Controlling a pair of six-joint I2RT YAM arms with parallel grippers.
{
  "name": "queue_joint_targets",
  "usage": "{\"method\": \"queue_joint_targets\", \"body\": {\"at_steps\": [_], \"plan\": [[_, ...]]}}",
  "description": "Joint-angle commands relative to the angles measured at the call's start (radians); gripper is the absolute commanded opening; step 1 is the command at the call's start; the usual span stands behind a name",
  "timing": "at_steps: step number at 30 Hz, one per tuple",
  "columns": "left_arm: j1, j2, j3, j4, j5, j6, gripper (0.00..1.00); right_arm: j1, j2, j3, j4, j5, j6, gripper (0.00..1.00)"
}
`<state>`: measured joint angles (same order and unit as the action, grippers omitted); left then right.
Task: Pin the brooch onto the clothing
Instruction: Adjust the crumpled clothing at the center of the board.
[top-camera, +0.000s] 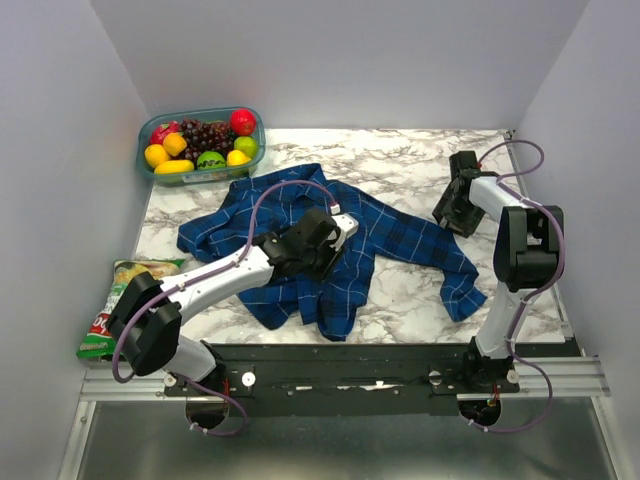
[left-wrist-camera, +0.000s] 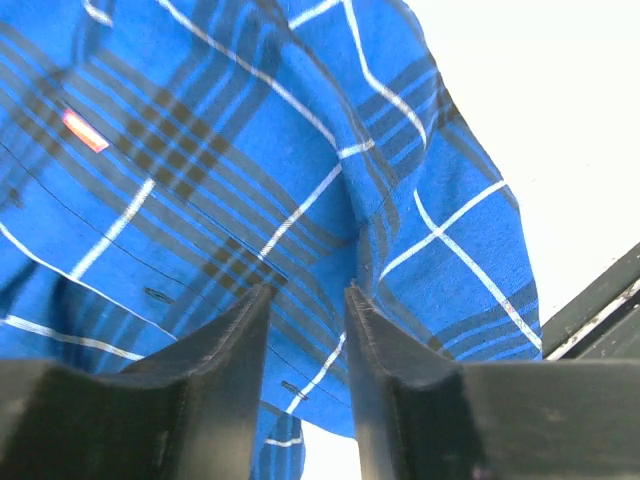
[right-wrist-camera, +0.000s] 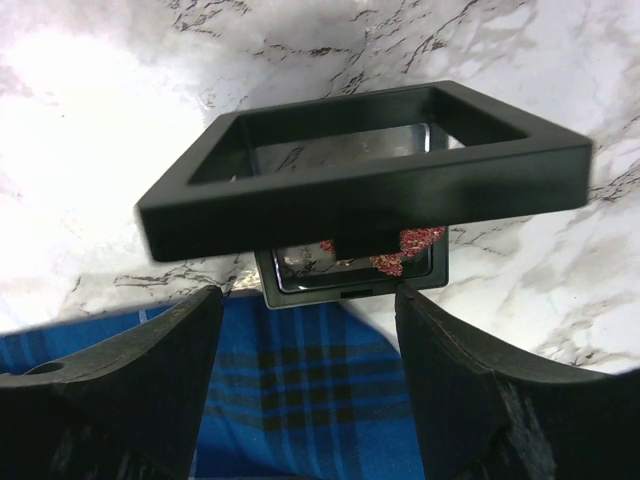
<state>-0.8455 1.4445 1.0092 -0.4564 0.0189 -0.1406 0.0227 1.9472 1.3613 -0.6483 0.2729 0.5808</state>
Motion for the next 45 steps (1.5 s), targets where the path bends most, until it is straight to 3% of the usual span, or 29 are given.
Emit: {"method": "queue_joint_targets", "body": {"at_steps": [1,7,14,28,35,41,45], "plan": [[0.005,0.0,-0.008,0.047,0.042,0.013,0.49,-0.01,0.035,0.024,-0.037,0.025,-0.009,0.77],[-0.003,0.083,0.017,0.047,0.144,-0.008,0.55,-0.013,0.03,0.032,-0.04,0.017,-0.016,0.77],[-0.03,0.145,0.006,0.012,0.138,-0.031,0.57,-0.012,-0.039,0.033,-0.021,0.02,-0.05,0.78],[-0.115,0.142,-0.086,0.05,0.277,-0.157,0.57,-0.004,-0.349,-0.108,0.122,-0.155,-0.133,0.82],[-0.106,-0.057,0.004,0.036,0.188,-0.148,0.83,0.078,-0.516,-0.182,0.217,-0.231,-0.17,0.8],[-0.032,-0.072,0.095,-0.04,0.116,-0.151,0.87,0.2,-0.495,-0.127,0.23,-0.254,-0.226,0.77],[-0.01,-0.026,0.063,-0.027,0.121,-0.201,0.84,0.269,-0.404,-0.073,0.231,-0.304,-0.243,0.76]]}}
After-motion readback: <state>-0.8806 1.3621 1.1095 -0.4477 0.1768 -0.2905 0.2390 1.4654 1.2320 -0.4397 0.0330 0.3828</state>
